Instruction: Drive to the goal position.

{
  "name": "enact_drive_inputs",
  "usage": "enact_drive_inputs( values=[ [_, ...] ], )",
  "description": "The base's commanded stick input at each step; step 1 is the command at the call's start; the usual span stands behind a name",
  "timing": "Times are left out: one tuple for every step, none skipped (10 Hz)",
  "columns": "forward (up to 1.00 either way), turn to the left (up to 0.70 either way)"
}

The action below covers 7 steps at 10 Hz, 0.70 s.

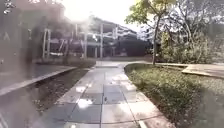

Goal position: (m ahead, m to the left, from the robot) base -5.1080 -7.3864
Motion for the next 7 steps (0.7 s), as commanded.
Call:
enact_drive_inputs(
  values=[
    [0.5,0.0],
    [0.5,0.0],
    [0.5,0.0],
    [0.5,0.0],
    [0.5,0.0],
    [0.5,0.0],
    [0.5,0.0]
  ],
)
